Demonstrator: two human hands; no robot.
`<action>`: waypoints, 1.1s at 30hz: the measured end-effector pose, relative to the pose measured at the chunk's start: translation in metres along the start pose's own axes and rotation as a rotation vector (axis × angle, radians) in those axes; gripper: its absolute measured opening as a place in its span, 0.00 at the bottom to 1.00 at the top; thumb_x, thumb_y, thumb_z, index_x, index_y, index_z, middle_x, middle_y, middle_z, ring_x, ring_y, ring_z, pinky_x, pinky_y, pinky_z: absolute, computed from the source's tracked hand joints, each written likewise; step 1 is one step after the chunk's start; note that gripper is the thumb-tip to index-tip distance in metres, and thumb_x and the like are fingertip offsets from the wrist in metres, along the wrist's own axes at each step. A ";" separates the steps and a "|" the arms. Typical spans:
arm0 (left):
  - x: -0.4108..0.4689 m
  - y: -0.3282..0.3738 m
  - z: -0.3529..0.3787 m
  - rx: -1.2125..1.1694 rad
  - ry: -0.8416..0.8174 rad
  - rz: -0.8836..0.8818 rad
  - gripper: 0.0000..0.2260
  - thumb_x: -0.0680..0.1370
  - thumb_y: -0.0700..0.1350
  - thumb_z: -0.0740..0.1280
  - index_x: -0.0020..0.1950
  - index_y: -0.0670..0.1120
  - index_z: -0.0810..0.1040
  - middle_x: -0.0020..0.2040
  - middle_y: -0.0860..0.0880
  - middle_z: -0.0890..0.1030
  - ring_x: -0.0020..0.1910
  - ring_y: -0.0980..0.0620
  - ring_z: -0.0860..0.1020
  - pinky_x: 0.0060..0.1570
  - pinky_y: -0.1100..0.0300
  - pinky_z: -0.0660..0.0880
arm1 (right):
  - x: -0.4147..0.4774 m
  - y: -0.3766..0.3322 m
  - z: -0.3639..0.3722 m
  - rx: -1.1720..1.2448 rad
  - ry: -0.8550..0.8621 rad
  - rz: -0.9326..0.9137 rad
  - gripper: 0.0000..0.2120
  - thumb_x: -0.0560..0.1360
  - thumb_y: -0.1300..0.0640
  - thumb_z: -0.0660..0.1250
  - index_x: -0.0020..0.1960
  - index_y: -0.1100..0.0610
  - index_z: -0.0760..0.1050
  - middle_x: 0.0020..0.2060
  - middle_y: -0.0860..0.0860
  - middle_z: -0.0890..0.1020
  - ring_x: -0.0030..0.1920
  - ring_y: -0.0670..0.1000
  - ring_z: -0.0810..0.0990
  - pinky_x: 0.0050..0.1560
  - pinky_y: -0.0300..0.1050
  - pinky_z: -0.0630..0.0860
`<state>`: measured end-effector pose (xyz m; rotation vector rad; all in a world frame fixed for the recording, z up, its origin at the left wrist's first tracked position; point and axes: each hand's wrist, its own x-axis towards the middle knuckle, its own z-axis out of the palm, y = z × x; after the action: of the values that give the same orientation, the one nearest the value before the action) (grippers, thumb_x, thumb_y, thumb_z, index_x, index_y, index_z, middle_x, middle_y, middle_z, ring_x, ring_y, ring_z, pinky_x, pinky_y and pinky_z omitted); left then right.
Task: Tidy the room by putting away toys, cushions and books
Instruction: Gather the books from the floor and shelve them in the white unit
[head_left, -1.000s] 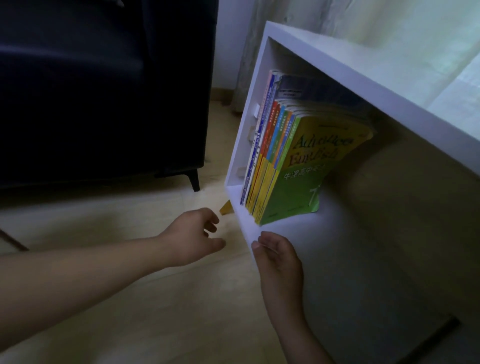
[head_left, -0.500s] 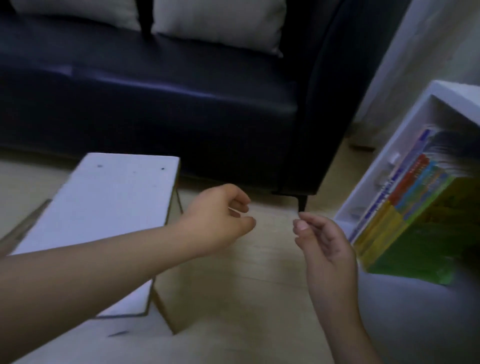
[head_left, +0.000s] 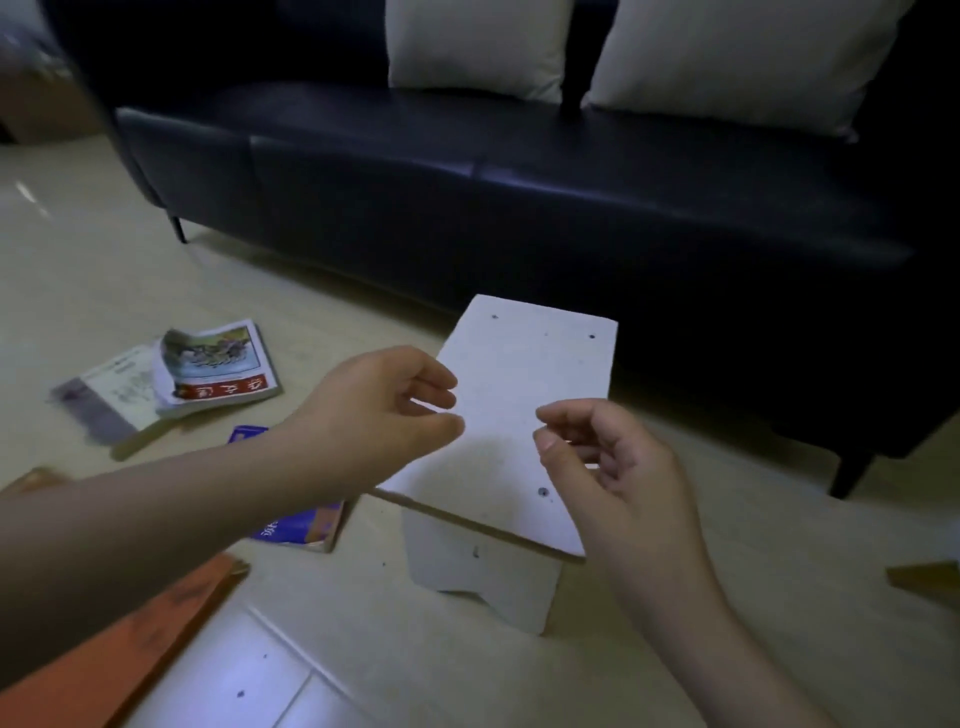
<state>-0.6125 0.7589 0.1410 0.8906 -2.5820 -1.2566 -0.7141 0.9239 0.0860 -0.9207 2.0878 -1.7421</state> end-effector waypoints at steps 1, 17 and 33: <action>-0.004 -0.009 -0.009 0.018 0.011 0.000 0.12 0.74 0.47 0.71 0.55 0.57 0.75 0.51 0.57 0.82 0.46 0.62 0.81 0.42 0.70 0.76 | 0.001 -0.005 0.007 -0.020 -0.025 -0.021 0.06 0.76 0.55 0.67 0.49 0.44 0.78 0.44 0.38 0.81 0.46 0.42 0.79 0.42 0.38 0.79; -0.070 -0.231 -0.147 0.003 0.108 -0.200 0.10 0.72 0.45 0.72 0.53 0.51 0.79 0.49 0.55 0.83 0.46 0.58 0.82 0.47 0.60 0.79 | 0.017 -0.046 0.225 -0.578 -0.560 -0.158 0.07 0.76 0.52 0.66 0.54 0.46 0.77 0.46 0.40 0.81 0.47 0.40 0.79 0.45 0.39 0.77; -0.092 -0.366 -0.182 -0.100 0.130 -0.319 0.11 0.75 0.46 0.70 0.56 0.49 0.77 0.51 0.54 0.81 0.46 0.59 0.80 0.44 0.62 0.78 | 0.054 -0.008 0.369 -1.093 -0.973 -0.086 0.14 0.77 0.50 0.66 0.62 0.49 0.73 0.57 0.44 0.77 0.54 0.44 0.77 0.44 0.35 0.76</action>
<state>-0.3065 0.5128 -0.0061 1.3545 -2.3195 -1.3380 -0.5405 0.6018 0.0149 -1.6410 2.0899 0.1330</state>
